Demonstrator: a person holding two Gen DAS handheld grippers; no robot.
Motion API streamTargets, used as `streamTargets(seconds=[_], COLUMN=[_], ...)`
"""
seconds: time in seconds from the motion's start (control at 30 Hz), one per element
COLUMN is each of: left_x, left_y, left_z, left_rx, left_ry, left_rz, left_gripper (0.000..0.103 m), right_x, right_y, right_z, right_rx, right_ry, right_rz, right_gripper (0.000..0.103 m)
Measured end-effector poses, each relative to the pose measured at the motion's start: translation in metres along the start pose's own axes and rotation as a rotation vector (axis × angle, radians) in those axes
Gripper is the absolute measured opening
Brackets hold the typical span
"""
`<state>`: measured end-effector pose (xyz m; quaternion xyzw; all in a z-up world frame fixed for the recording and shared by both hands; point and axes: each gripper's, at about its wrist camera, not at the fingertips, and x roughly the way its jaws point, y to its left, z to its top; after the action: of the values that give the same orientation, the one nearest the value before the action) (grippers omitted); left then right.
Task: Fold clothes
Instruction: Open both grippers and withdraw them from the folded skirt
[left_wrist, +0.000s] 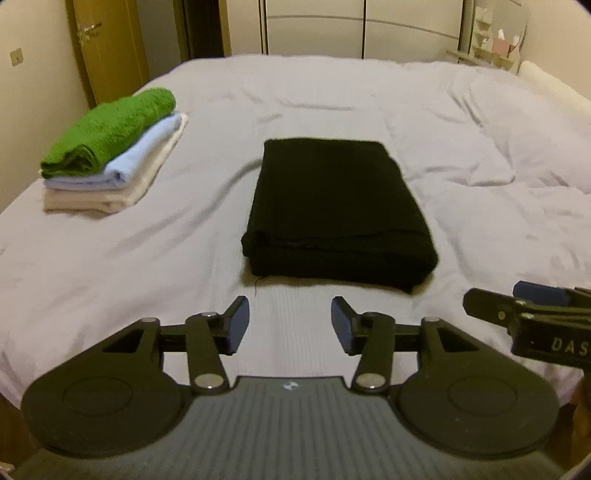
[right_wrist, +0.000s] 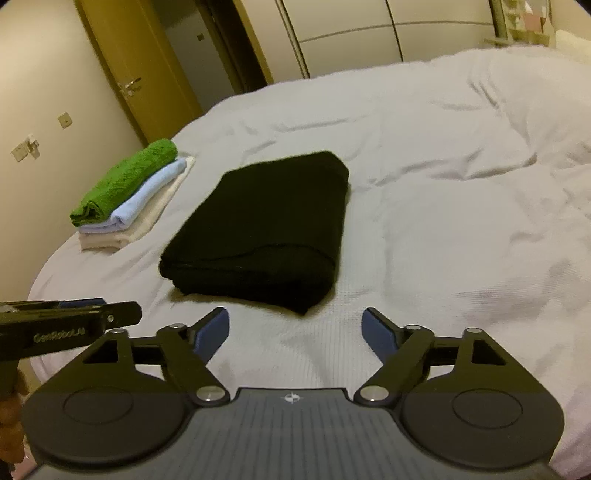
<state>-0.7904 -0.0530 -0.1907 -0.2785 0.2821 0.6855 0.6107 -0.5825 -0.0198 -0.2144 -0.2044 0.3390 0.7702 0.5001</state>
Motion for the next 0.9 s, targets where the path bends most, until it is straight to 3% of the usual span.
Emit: streamTargets(seconds=[0.17, 0.3, 0.9], left_x=[-0.029, -0.048, -0.084], left_y=[-0.008, -0.014, -0.014], left_z=[-0.007, -0.014, -0.041], left_rx=[0.01, 0.024, 0.021], left_ry=[-0.043, -0.072, -0.106], left_rz=[0.012, 0.03, 0.017], left_gripper=[0.052, 0.064, 0.077], right_x=[-0.02, -0.038, -0.077], right_y=[0.003, 0.007, 0.016], right_z=[-0.005, -0.011, -0.027], right_rx=[-0.004, -0.022, -0.045], right_ry=[-0.008, -0.029, -0.057], right_rz=[-0.03, -0.022, -0.053], right_gripper=[0.089, 0.089, 0.089])
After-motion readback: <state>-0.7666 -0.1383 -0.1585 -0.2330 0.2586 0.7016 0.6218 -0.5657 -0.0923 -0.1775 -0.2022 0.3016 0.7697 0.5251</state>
